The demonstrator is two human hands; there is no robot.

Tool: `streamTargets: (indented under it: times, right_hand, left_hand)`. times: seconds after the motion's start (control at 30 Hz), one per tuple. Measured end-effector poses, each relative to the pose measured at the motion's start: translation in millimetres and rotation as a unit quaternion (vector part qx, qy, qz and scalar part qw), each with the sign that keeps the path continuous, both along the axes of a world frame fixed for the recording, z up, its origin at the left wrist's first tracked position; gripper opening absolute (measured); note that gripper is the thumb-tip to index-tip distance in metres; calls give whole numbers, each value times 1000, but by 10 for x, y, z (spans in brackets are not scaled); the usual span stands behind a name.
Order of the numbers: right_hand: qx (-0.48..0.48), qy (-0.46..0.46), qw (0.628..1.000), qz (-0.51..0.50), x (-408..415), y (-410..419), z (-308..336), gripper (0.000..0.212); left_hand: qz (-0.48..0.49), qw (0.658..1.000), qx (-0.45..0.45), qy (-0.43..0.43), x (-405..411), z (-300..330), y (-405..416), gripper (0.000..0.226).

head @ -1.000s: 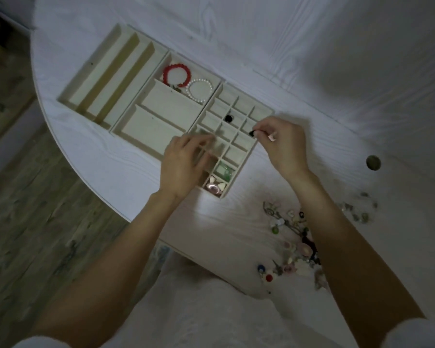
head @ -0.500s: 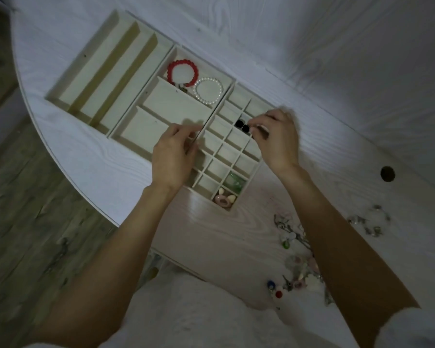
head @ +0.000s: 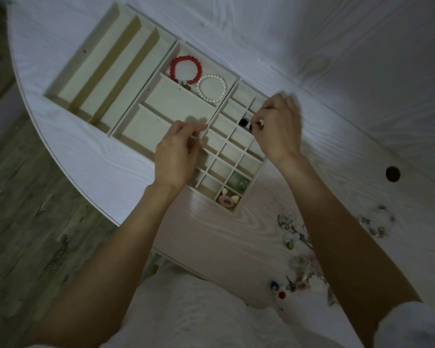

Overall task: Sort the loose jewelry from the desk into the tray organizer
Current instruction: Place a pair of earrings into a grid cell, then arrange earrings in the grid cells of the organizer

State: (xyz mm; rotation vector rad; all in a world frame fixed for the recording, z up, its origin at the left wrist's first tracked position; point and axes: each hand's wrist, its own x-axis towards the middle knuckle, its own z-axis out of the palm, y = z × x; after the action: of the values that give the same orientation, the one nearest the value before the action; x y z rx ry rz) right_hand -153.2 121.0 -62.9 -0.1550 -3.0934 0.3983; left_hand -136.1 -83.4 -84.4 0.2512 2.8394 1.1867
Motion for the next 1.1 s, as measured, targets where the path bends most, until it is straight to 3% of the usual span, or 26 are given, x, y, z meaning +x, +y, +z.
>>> streamTargets:
  times: [0.1, 0.33, 0.5, 0.87, 1.1]
  right_hand:
    - [11, 4, 1000, 14, -3, -10, 4, 13]
    - [-59, 11, 995, -78, 38, -39, -53, 12]
    - [3, 30, 995, -92, 66, -89, -68, 14]
    - [2, 35, 993, -110, 88, -111, -52, 16]
    - [-89, 78, 989, -85, 148, -52, 41, 11]
  left_hand:
    - [2, 1000, 2, 1, 7, -4, 1, 27]
    - [8, 1000, 3, 13, 17, -17, 1, 27]
    - [13, 1000, 3, 18, 21, -18, 9, 28]
    - [14, 1000, 13, 13, 15, -37, 2, 28]
    - [13, 1000, 16, 17, 17, -51, 2, 28]
